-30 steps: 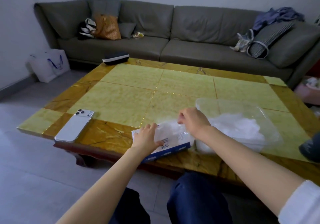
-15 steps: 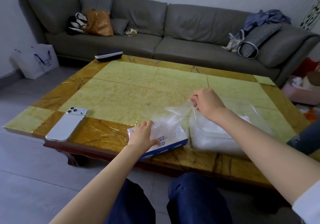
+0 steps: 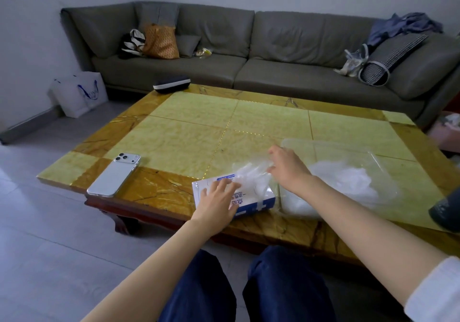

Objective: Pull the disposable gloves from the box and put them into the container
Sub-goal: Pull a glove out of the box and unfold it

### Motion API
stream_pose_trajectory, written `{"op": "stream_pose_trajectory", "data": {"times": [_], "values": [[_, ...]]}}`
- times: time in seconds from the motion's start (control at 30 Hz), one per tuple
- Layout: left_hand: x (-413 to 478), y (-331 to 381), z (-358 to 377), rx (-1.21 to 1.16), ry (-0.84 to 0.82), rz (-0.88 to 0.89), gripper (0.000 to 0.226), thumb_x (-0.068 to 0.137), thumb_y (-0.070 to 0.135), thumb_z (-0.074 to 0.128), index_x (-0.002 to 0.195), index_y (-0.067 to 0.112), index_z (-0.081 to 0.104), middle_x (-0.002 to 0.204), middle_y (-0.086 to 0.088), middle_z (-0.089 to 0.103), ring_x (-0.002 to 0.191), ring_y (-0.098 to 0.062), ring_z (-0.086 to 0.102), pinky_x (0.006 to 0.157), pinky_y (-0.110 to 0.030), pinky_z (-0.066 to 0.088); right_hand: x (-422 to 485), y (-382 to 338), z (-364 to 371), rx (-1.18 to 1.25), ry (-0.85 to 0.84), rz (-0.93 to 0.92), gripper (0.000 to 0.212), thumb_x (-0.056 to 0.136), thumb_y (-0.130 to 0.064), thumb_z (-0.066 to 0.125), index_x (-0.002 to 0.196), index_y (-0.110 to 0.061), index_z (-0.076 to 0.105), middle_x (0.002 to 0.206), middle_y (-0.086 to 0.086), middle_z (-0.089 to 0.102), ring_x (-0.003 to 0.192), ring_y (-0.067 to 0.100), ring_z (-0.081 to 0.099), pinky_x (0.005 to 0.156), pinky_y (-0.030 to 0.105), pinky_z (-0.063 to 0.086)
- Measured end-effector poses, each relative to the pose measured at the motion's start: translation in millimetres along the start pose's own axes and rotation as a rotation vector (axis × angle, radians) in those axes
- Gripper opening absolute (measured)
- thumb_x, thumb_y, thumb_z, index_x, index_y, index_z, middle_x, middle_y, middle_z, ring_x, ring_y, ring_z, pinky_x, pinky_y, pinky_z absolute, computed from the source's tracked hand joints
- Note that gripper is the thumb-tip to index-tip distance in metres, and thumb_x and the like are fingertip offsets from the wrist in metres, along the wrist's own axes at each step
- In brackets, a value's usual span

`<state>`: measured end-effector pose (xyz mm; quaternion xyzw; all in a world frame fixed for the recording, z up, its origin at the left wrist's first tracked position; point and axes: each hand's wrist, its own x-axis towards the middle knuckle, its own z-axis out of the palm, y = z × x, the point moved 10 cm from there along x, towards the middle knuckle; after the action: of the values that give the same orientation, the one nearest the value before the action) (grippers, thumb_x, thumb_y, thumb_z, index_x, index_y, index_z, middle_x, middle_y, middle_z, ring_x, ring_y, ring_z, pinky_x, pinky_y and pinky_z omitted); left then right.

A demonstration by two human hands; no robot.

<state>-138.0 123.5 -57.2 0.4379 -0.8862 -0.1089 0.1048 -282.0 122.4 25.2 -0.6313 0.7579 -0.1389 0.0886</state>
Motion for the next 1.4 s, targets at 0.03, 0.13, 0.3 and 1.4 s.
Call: {"op": "stream_pose_trajectory", "data": {"times": [0.03,0.13,0.3,1.4], "values": [[-3,-2,6,0.027,-0.046,-0.005,0.05,0.095,0.034,0.046,0.142,0.027,0.029,0.146,0.002,0.03,0.135,-0.021,0.026,0.108,-0.044,0.028,0,4,0,0.019,0.008,0.011,0.035,0.09,-0.002,0.058,0.124,-0.002,0.049,0.119,0.016,0.058,0.103,0.027,0.06,0.09,0.037,0.049],[-8,-8,19,0.098,-0.133,-0.015,0.057,0.095,0.036,0.049,0.145,0.027,0.024,0.15,0.002,0.027,0.139,-0.022,0.022,0.112,-0.043,0.022,-1,10,-6,0.099,0.031,0.037,0.035,0.092,0.004,0.05,0.127,-0.003,0.049,0.109,0.016,0.064,0.095,0.024,0.063,0.084,0.031,0.049],[-7,-8,23,0.128,-0.162,-0.009,0.057,0.094,0.031,0.052,0.144,0.023,0.026,0.151,0.0,0.027,0.14,-0.021,0.02,0.114,-0.04,0.02,-1,10,-32,0.152,0.107,0.018,0.033,0.089,0.005,0.054,0.123,0.001,0.053,0.112,0.018,0.062,0.093,0.025,0.063,0.077,0.025,0.044],[76,84,-111,-0.309,0.038,0.166,0.013,0.091,0.02,0.06,0.093,0.01,0.068,0.084,0.005,0.069,0.081,-0.008,0.065,0.087,-0.033,0.053,-32,65,-83,0.469,-0.042,-0.031,0.011,0.091,-0.009,0.06,0.099,-0.012,0.066,0.085,-0.001,0.065,0.075,0.008,0.063,0.064,0.012,0.051]]}}
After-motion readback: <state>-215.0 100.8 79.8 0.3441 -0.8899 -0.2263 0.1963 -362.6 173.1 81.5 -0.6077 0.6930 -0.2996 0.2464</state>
